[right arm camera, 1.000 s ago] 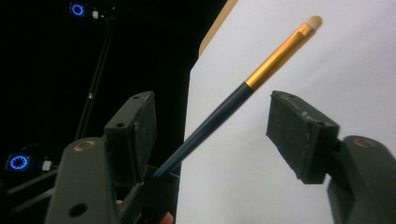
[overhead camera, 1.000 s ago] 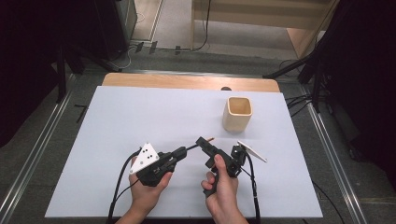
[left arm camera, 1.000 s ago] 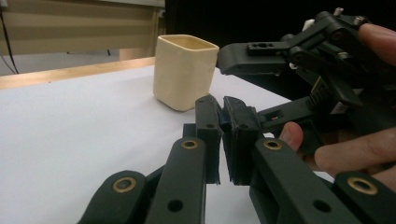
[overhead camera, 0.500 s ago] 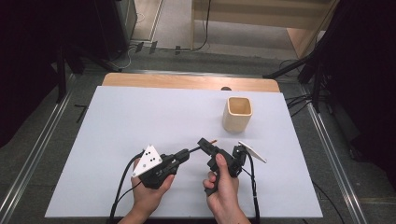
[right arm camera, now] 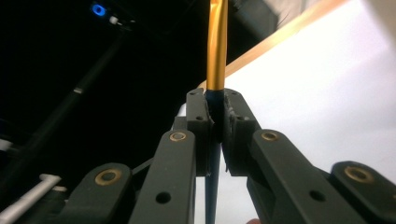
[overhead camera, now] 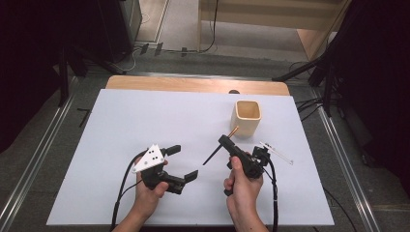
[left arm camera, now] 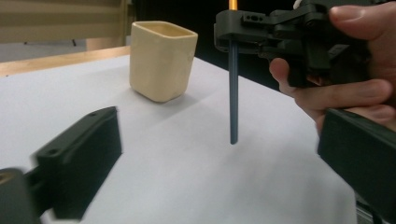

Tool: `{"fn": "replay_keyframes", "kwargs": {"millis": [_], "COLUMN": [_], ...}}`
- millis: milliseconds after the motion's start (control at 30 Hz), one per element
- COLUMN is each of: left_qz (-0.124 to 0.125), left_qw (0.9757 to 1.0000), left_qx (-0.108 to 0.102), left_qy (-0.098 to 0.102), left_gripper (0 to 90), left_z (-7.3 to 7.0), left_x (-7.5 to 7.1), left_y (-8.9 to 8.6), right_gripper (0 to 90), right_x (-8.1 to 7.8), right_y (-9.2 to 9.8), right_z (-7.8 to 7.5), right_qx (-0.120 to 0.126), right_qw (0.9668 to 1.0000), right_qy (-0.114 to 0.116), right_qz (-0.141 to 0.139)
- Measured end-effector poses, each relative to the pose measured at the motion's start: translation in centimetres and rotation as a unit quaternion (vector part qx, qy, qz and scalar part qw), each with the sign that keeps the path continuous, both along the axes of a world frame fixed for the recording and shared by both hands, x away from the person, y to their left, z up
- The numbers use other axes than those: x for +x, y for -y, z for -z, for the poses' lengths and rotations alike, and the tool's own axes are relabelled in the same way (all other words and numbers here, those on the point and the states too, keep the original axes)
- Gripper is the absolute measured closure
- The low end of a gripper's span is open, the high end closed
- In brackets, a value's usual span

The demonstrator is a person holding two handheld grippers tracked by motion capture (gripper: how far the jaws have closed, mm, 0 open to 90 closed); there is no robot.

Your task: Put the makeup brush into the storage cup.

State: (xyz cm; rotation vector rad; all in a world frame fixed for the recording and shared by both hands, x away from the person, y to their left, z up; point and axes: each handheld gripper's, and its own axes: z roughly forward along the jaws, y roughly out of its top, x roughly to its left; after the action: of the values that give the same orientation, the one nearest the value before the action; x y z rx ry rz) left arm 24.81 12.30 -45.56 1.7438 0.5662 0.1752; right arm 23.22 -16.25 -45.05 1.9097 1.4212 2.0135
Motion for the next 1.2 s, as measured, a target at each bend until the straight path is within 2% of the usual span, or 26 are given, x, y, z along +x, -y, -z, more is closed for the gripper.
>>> {"fn": "replay_keyframes", "kwargs": {"millis": [67, 133, 167, 200, 233, 267, 300, 333, 367, 400, 433, 467, 600, 633, 667, 733, 767, 833, 900, 1000, 1033, 1067, 1100, 1167, 1200], "left_qz": [-0.007, -0.016, -0.021, -0.026, -0.030, -0.030, -0.033, -0.036, -0.038, -0.041, -0.046, -0.046, -0.064, -0.067, -0.071, -0.077, -0.081, -0.091, -0.095, -0.111, -0.111, -0.118, -0.118, -0.122, -0.123], "left_qw": [1.0000, 0.9998, 0.9997, 0.9996, 0.9994, 0.9994, 0.9992, 0.9991, 0.9990, 0.9988, 0.9985, 0.9985, 0.9975, 0.9972, 0.9969, 0.9963, 0.9959, 0.9948, 0.9944, 0.9926, 0.9926, 0.9917, 0.9917, 0.9910, 0.9907], "left_qx": [0.003, 0.006, 0.008, 0.009, 0.012, 0.012, 0.015, 0.015, 0.018, 0.018, 0.021, 0.021, 0.022, 0.023, 0.025, 0.027, 0.028, 0.030, 0.030, 0.031, 0.031, 0.035, 0.035, 0.038, 0.041], "left_qy": [0.006, 0.009, 0.009, 0.008, 0.010, 0.010, 0.014, 0.015, 0.019, 0.020, 0.022, 0.022, 0.022, 0.025, 0.025, 0.029, 0.030, 0.034, 0.035, 0.038, 0.038, 0.039, 0.039, 0.040, 0.042], "left_gripper": [0.0, 0.0, 0.0, 0.0, 0.0, 0.0, 0.0, 0.0, 0.0, 0.0, 0.0, 0.0, 0.0, 0.0, 0.0, 0.0, 0.0, 0.0, 0.0, 0.0, 0.0, 0.0, 0.0, 0.0, 0.0], "left_z": [-0.1, -0.2, -0.2, -0.2, -0.2, -0.2, -0.2, -0.2, -0.3, -0.3, -0.3, -0.3, -0.1, 0.0, 0.0, 0.1, 0.1, 0.1, 0.2, 0.4, 0.4, 0.6, 0.6, 0.7, 0.8], "left_x": [0.1, 0.3, 0.4, 0.5, 0.6, 0.6, 0.7, 0.6, 0.6, 0.6, 0.6, 0.6, 0.4, 0.3, 0.3, 0.1, 0.0, -0.3, -0.4, -0.8, -0.8, -1.0, -1.0, -1.3, -1.4], "left_y": [-0.6, -1.3, -1.6, -1.9, -2.6, -2.6, -2.9, -3.1, -3.4, -3.7, -4.3, -4.3, -5.5, -5.8, -6.1, -6.8, -7.1, -8.3, -8.7, -10.4, -10.4, -11.2, -11.2, -11.9, -12.1], "right_gripper": [83.6, 83.6, 83.6, 83.6, 83.6, 83.6, 83.7, 83.7, 83.6, 83.6, 83.6, 83.6, 83.6, 83.7, 83.6, 83.6, 83.6, 83.6, 83.7, 83.6, 83.7, 83.6, 83.6, 83.6, 83.7], "right_x": [0.0, -0.2, -0.3, -0.3, -0.4, -0.4, -0.5, -0.5, -0.5, -0.5, -0.5, -0.5, -0.5, -0.5, -0.4, -0.3, -0.2, -0.1, -0.1, 0.1, 0.2, 0.3, 0.4, 0.4, 0.6], "right_y": [0.0, 0.0, -0.1, -0.1, 0.0, 0.0, 0.1, 0.1, 0.2, 0.2, 0.4, 0.4, 0.6, 0.7, 0.9, 1.0, 1.2, 1.4, 1.6, 2.1, 2.2, 2.4, 2.6, 2.8, 3.2], "right_z": [-0.3, -0.7, -1.2, -1.2, -1.7, -1.7, -2.1, -2.1, -2.5, -2.5, -2.8, -2.8, -3.3, -3.4, -3.5, -3.6, -3.8, -3.9, -3.9, -4.1, -4.1, -4.1, -4.2, -4.2, -4.4], "right_qx": [-0.034, -0.077, -0.116, -0.116, -0.145, -0.145, -0.169, -0.169, -0.184, -0.184, -0.200, -0.200, -0.235, -0.238, -0.247, -0.251, -0.259, -0.260, -0.262, -0.277, -0.278, -0.280, -0.285, -0.285, -0.294], "right_qw": [0.9993, 0.9963, 0.9914, 0.9914, 0.9863, 0.9863, 0.9807, 0.9807, 0.9767, 0.9767, 0.9720, 0.9720, 0.9608, 0.9593, 0.9558, 0.9546, 0.9520, 0.9513, 0.9507, 0.9449, 0.9447, 0.9438, 0.9423, 0.9419, 0.9388], "right_qy": [0.015, 0.033, 0.055, 0.055, 0.072, 0.072, 0.092, 0.092, 0.107, 0.107, 0.119, 0.119, 0.144, 0.149, 0.157, 0.158, 0.162, 0.163, 0.164, 0.172, 0.172, 0.172, 0.173, 0.174, 0.175], "right_qz": [0.005, 0.017, 0.027, 0.027, 0.030, 0.030, 0.032, 0.032, 0.030, 0.030, 0.029, 0.029, 0.032, 0.031, 0.029, 0.029, 0.026, 0.024, 0.023, 0.026, 0.029, 0.030, 0.032, 0.035, 0.038]}}
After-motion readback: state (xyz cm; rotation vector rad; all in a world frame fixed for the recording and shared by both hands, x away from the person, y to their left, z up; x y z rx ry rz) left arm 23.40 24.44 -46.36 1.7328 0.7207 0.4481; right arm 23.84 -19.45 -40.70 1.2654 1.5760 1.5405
